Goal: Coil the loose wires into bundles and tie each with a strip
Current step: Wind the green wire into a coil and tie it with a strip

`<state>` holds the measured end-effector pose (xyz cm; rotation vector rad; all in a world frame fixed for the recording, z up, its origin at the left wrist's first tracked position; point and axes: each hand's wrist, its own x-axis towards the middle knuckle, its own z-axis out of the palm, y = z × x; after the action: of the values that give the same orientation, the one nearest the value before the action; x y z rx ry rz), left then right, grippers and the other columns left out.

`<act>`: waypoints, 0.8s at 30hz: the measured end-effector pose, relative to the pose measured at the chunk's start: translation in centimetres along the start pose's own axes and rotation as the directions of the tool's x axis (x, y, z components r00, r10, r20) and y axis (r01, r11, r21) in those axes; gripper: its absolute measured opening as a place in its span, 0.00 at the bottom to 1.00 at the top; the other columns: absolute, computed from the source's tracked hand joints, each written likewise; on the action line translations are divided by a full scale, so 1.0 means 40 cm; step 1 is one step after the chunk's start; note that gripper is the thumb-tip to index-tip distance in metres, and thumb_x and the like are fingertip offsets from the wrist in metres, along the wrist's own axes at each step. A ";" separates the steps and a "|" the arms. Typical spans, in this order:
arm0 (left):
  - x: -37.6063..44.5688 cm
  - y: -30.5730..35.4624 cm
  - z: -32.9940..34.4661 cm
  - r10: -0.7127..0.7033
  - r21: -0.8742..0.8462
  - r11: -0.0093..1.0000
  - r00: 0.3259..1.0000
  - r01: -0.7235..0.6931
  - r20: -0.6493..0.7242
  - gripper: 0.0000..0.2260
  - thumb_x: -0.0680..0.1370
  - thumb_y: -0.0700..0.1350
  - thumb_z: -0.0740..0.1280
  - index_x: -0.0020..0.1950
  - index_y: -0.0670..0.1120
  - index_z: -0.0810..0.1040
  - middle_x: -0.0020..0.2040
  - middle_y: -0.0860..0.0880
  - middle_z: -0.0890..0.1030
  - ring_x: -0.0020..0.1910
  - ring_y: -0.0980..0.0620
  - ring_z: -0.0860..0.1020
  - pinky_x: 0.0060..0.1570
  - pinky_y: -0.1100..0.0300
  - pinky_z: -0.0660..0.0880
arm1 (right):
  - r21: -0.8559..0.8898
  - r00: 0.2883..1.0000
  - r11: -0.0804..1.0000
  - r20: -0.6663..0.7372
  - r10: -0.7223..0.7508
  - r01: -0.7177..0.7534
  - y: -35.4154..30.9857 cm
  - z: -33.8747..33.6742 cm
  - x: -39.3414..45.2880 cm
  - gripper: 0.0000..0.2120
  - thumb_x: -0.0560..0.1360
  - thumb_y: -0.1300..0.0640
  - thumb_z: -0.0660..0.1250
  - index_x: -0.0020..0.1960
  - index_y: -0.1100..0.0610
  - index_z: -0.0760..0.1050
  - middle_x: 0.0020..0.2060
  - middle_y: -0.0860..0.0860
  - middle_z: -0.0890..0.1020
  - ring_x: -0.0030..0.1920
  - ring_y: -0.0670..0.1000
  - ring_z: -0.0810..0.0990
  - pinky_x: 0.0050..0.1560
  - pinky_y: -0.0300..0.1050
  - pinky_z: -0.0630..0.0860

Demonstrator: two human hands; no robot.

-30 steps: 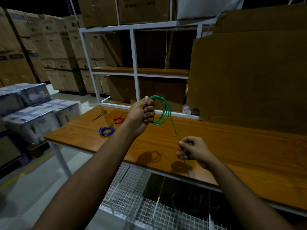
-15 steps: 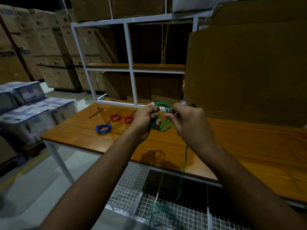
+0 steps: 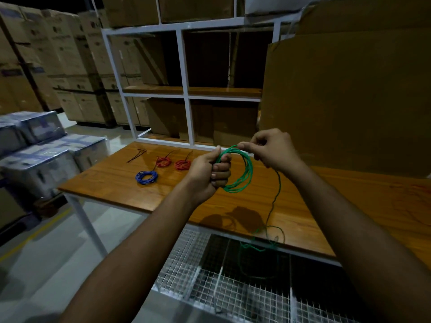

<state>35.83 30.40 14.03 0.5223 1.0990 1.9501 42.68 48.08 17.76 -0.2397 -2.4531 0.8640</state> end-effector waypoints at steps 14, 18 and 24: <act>0.008 0.100 -0.062 0.216 0.164 0.969 0.954 -0.184 -0.206 0.17 0.85 0.51 0.53 0.38 0.49 0.69 0.26 0.55 0.63 0.22 0.58 0.58 0.22 0.63 0.52 | 0.644 0.817 0.541 0.555 0.156 -0.541 0.197 0.146 -0.169 0.05 0.78 0.66 0.65 0.54 0.63 0.76 0.42 0.58 0.81 0.44 0.56 0.85 0.47 0.50 0.82; 0.026 0.083 -0.039 0.205 0.157 0.972 0.959 -0.176 -0.194 0.17 0.85 0.51 0.52 0.39 0.48 0.68 0.26 0.55 0.62 0.21 0.58 0.58 0.21 0.64 0.52 | 0.338 0.795 0.819 0.567 0.216 -0.464 0.093 0.178 -0.194 0.04 0.81 0.60 0.65 0.50 0.62 0.76 0.40 0.58 0.84 0.39 0.55 0.86 0.32 0.44 0.79; 0.049 0.049 -0.039 0.207 0.168 0.971 0.951 -0.170 -0.231 0.17 0.85 0.51 0.52 0.40 0.48 0.68 0.26 0.55 0.63 0.22 0.57 0.59 0.25 0.62 0.53 | -0.325 0.816 0.936 0.573 0.079 0.138 -0.077 0.144 -0.194 0.08 0.80 0.63 0.60 0.54 0.60 0.78 0.47 0.56 0.80 0.48 0.57 0.80 0.42 0.49 0.75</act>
<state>32.75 30.64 14.77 0.4863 1.4025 2.1552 46.21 40.07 12.65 -0.0601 -3.1805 0.5151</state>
